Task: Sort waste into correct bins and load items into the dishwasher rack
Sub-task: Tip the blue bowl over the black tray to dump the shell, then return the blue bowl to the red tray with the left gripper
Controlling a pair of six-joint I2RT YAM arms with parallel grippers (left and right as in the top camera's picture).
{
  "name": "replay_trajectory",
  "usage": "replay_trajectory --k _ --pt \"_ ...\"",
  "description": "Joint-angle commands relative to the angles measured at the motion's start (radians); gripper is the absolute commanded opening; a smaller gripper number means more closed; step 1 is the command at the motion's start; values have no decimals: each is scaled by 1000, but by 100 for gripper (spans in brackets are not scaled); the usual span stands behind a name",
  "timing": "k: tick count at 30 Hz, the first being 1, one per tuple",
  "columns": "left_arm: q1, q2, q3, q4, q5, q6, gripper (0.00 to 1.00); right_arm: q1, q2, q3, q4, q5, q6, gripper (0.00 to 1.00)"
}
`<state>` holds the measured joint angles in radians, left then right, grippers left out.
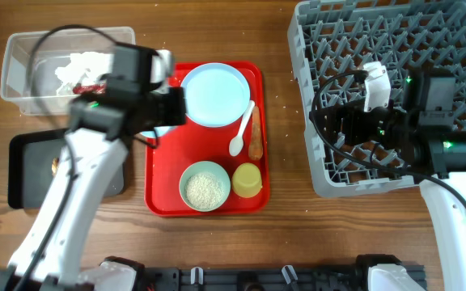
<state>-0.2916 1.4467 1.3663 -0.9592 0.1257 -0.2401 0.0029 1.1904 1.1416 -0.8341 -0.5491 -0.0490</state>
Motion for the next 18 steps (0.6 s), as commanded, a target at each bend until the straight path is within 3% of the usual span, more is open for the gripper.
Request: replay_trajectory --k 1,7,18 --pt "-66 104 2 8 -128 -53 4 0 5 22 -2 2 7 100" --pt "-100 219 2 56 -135 -64 4 0 5 22 -16 2 7 100" --pt "-100 249 -1 131 -181 -63 4 0 5 22 -25 2 7 100"
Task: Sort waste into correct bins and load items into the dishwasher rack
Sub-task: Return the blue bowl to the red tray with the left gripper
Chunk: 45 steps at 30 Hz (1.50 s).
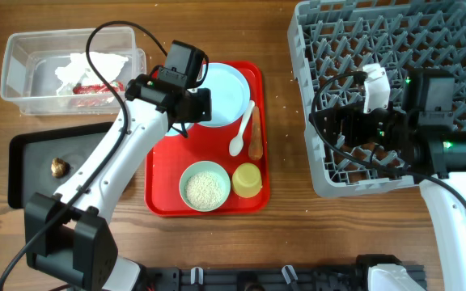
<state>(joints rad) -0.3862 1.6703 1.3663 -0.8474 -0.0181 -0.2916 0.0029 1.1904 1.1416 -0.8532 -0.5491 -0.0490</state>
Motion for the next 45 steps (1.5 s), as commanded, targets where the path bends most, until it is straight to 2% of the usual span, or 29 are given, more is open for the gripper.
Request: replay_trajectory --k 1,7,16,18,20,21,22,24,29,32,36,41,45 --pt "-6 34 -1 25 -40 -12 4 0 5 22 -8 3 7 100" --pt "-10 126 -1 28 -45 -4 4 0 5 22 -9 3 -1 100" --pt "-12 230 -3 -89 -63 -1 6 0 5 22 -12 3 -3 100" --pt "-12 230 -3 -103 -63 -1 22 0 5 22 -12 3 -3 100" --pt "-10 230 -3 -112 -68 -1 46 0 5 22 -13 3 -3 100" --pt "-10 230 -3 -116 -71 -1 54 0 5 22 -14 3 -3 100" --pt "-10 229 2 -125 -71 -1 59 0 5 22 -15 3 -2 100" --pt "-10 228 37 -181 -70 -1 62 0 5 22 -16 3 -3 100" --pt "-31 215 224 -455 -69 -26 62 0 5 22 -16 3 -3 100" --pt "-82 171 238 -527 -30 -49 63 0 5 22 -17 3 -3 100" --pt "-173 131 222 -607 -16 -142 62 0 5 22 -26 11 -3 100" --pt "-317 32 71 -566 -22 -245 62 -1 5 22 -27 18 -4 100" --pt "-352 -81 -88 -447 -21 -248 63 0 5 22 -27 18 -3 100"
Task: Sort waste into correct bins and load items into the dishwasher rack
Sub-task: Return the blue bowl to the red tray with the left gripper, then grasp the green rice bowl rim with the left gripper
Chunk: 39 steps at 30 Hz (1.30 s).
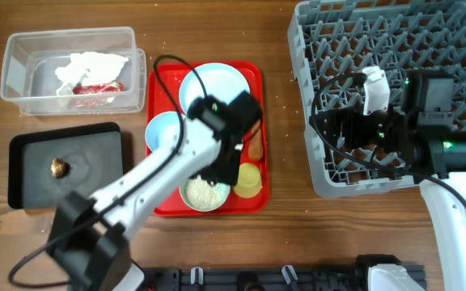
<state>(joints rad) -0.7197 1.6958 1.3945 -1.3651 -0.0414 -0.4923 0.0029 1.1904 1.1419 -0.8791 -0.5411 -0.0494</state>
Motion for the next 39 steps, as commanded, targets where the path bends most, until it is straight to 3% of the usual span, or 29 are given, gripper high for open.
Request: replay_trajectory --k 1,8,22,28,34,39 --pt "-18 -132 -163 109 3 -43 63 0 5 22 -1 10 -2 100" --pt "-18 -171 -420 437 109 97 60 0 5 22 -5 10 0 100" --pt "-18 -150 -511 505 130 69 50 0 5 22 -12 10 0 100" --pt "-19 -108 -512 525 130 38 37 0 5 22 -12 10 -3 100" --pt "-19 -66 -512 536 131 1 4 0 5 22 -12 10 -3 100" --pt "-17 -67 -482 516 131 1 4 0 5 22 -12 10 -2 100"
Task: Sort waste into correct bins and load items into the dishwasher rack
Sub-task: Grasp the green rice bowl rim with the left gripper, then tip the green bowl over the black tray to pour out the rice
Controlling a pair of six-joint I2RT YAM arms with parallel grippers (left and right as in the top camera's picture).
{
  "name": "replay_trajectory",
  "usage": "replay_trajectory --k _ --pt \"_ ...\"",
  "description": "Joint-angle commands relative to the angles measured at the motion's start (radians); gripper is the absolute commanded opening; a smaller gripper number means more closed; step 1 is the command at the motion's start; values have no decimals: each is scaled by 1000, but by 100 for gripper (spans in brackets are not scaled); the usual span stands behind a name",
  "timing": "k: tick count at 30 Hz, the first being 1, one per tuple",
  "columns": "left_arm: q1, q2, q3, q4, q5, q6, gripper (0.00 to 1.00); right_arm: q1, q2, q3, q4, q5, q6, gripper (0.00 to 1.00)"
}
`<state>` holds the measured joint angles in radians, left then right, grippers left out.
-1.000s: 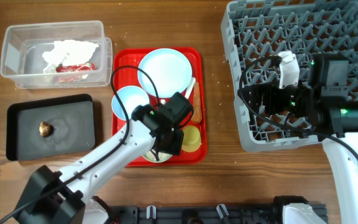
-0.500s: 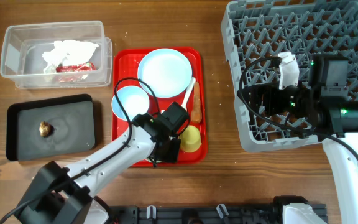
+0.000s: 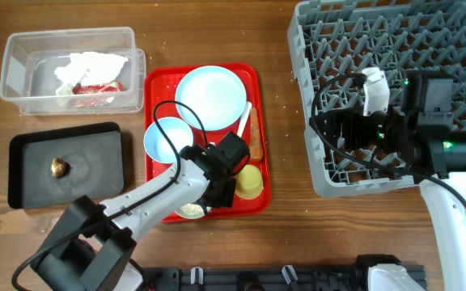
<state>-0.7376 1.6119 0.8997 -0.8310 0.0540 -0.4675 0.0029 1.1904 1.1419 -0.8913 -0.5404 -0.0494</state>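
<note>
On the red tray [image 3: 154, 81] lie a large pale blue plate [image 3: 210, 95], a small blue bowl [image 3: 167, 139], a white spoon [image 3: 246, 120], a brown stick of food [image 3: 255, 139], a yellow cup [image 3: 250, 181] and a bowl of rice [image 3: 188, 210]. My left arm covers most of the rice bowl. My left gripper [image 3: 221, 191] hangs between that bowl and the yellow cup, its fingers hidden under the wrist. My right gripper [image 3: 328, 126] hovers over the grey dishwasher rack [image 3: 354, 32], and its dark fingers blend into the rack.
A clear plastic bin [image 3: 71, 71] with white paper and red scraps stands at the back left. In front of it a black tray [image 3: 63, 166] holds a small brown lump [image 3: 58, 167]. The rack fills the right side.
My left gripper has moved toward the tray's front edge, from the middle of the tray down to the rice bowl and yellow cup. The right arm has stayed where it was.
My left arm was first at the clear bin, beside the tray's back left corner. Then its gripper was at the plate's left rim, then over the middle of the tray. Now it hangs at the rice bowl. The dishes have kept their places and the right arm stayed still.
</note>
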Motion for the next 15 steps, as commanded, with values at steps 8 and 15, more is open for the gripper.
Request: replay_trajectory --k 8,15 --pt "36 7 246 -169 35 -23 4 0 5 22 0 9 -1 100" --pt "215 -99 375 -321 108 -24 4 -1 5 22 0 10 -3 100"
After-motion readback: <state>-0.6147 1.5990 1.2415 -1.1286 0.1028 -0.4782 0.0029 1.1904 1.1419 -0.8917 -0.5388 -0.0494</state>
